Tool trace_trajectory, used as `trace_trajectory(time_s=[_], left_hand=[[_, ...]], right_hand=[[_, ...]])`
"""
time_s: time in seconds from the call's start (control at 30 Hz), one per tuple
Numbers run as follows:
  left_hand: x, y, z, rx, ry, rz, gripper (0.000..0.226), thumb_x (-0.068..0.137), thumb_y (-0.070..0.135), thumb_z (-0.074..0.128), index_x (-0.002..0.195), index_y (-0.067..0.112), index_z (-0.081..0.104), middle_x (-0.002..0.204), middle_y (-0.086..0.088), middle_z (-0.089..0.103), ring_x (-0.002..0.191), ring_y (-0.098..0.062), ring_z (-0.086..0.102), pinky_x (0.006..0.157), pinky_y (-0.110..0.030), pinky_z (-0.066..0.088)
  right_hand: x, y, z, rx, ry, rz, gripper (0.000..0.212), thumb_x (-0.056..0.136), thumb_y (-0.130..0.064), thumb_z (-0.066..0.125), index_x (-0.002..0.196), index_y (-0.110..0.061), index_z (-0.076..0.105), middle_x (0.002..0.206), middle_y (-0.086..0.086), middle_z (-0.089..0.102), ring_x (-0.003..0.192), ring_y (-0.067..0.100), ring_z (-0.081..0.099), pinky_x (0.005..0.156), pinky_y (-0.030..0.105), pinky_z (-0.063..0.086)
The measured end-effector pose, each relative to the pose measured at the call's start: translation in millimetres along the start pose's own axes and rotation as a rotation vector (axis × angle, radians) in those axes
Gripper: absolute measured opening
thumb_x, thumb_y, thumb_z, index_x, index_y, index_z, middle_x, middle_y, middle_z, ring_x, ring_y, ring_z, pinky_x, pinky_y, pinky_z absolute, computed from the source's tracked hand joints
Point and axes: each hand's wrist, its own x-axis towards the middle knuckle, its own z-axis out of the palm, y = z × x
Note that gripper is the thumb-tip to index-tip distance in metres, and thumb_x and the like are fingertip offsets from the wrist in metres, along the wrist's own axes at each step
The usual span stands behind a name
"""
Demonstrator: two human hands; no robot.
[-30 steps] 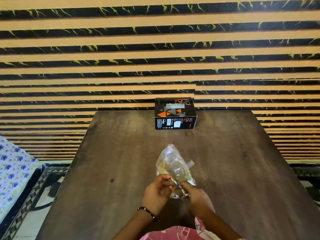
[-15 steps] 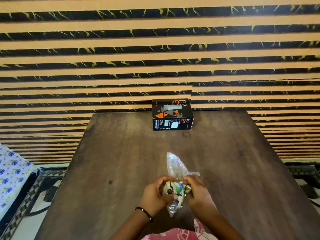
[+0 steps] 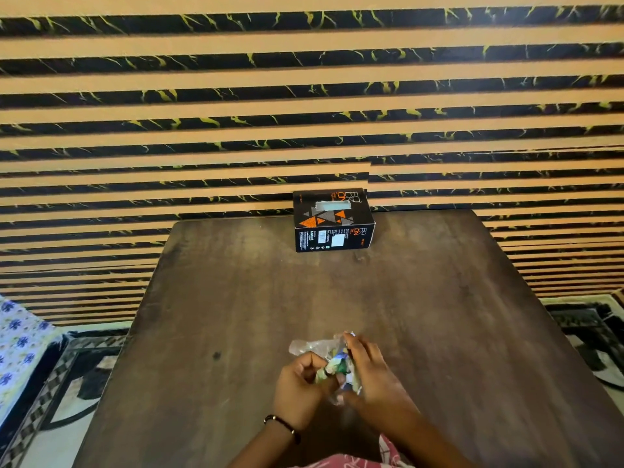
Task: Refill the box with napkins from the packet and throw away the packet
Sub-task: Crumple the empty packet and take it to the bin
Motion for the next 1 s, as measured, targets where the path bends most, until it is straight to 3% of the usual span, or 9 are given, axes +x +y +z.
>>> trace_trajectory(time_s=[0.17, 0.23, 0.33, 0.43, 0.53, 0.7, 0.8, 0.9, 1.0], left_hand=[[-9, 1, -9, -0.055, -0.122, 0.052, 0.021, 0.061, -0.003, 0.079, 0.071, 0.004, 0.062, 0.067, 0.002, 0.070, 0.066, -0.005, 0.063, 0.062, -0.017, 0.048], [-13, 6, -10, -0.048, -0.082, 0.057, 0.024, 0.057, 0.007, 0.077, 0.074, 0.009, 0.061, 0.070, 0.002, 0.068, 0.068, -0.003, 0.062, 0.066, -0.016, 0.048], [-16, 10, -15, -0.173, 0.004, -0.016, 0.046, 0.052, 0.000, 0.079, 0.088, 0.012, 0.052, 0.085, 0.004, 0.061, 0.074, 0.000, 0.060, 0.063, -0.009, 0.047], [-21, 7, -20, -0.311, -0.085, -0.105, 0.062, 0.050, -0.002, 0.076, 0.103, 0.016, 0.049, 0.109, -0.004, 0.057, 0.091, -0.010, 0.062, 0.066, -0.013, 0.052], [-33, 2, -15, -0.272, -0.223, -0.084, 0.064, 0.060, -0.010, 0.072, 0.113, 0.014, 0.048, 0.108, -0.002, 0.060, 0.085, -0.004, 0.067, 0.070, -0.014, 0.051], [-41, -3, 0, -0.186, -0.326, -0.039, 0.047, 0.064, -0.011, 0.073, 0.097, 0.018, 0.055, 0.092, 0.008, 0.069, 0.084, 0.004, 0.065, 0.076, -0.013, 0.049], [-43, 0, 13, -0.150, -0.306, 0.012, 0.023, 0.061, 0.005, 0.072, 0.076, 0.011, 0.056, 0.068, 0.013, 0.065, 0.073, 0.001, 0.059, 0.070, -0.014, 0.045], [-44, 5, 33, -0.199, -0.259, 0.031, 0.024, 0.062, 0.009, 0.075, 0.076, 0.005, 0.055, 0.076, -0.011, 0.053, 0.077, -0.021, 0.046, 0.069, -0.029, 0.041], [-54, 15, 63, -0.190, -0.277, 0.056, 0.018, 0.064, -0.004, 0.065, 0.079, 0.002, 0.056, 0.080, -0.015, 0.053, 0.078, -0.022, 0.046, 0.067, -0.021, 0.043]], right_hand=[[-3, 2, 10, 0.015, 0.099, -0.046, 0.052, 0.079, -0.018, 0.055, 0.128, -0.030, 0.044, 0.130, -0.006, 0.052, 0.112, 0.013, 0.053, 0.095, 0.025, 0.044], [-5, 1, 15, 0.012, 0.161, -0.035, 0.045, 0.079, -0.018, 0.051, 0.123, -0.025, 0.052, 0.124, -0.001, 0.059, 0.109, 0.017, 0.057, 0.091, 0.025, 0.044], [-7, -4, 16, 0.021, 0.333, -0.082, 0.046, 0.067, -0.011, 0.050, 0.109, -0.027, 0.060, 0.108, 0.001, 0.067, 0.097, 0.020, 0.062, 0.080, 0.018, 0.042], [-11, -7, 20, -0.115, 0.499, -0.205, 0.058, 0.054, 0.003, 0.059, 0.101, -0.029, 0.055, 0.098, -0.002, 0.070, 0.089, 0.009, 0.055, 0.075, 0.014, 0.041], [-26, -12, 24, -0.213, 0.575, -0.228, 0.045, 0.059, -0.003, 0.046, 0.096, -0.026, 0.059, 0.097, -0.002, 0.067, 0.090, 0.010, 0.049, 0.063, 0.018, 0.048], [-59, 1, 18, -0.378, 0.624, -0.150, 0.037, 0.064, -0.012, 0.047, 0.095, -0.028, 0.060, 0.087, 0.000, 0.053, 0.075, 0.019, 0.043, 0.048, 0.028, 0.046], [-70, 12, 16, -0.198, 0.564, -0.118, 0.041, 0.068, -0.009, 0.063, 0.101, -0.033, 0.056, 0.090, -0.008, 0.048, 0.078, 0.010, 0.053, 0.050, 0.024, 0.049], [-83, 23, 2, 0.322, 0.545, 0.023, 0.060, 0.062, -0.011, 0.078, 0.104, -0.048, 0.056, 0.101, -0.019, 0.056, 0.091, -0.003, 0.059, 0.072, 0.012, 0.051], [-109, 44, -14, 0.566, 0.542, 0.146, 0.056, 0.064, -0.011, 0.081, 0.108, -0.040, 0.060, 0.107, -0.009, 0.061, 0.099, 0.007, 0.061, 0.084, 0.019, 0.051]])
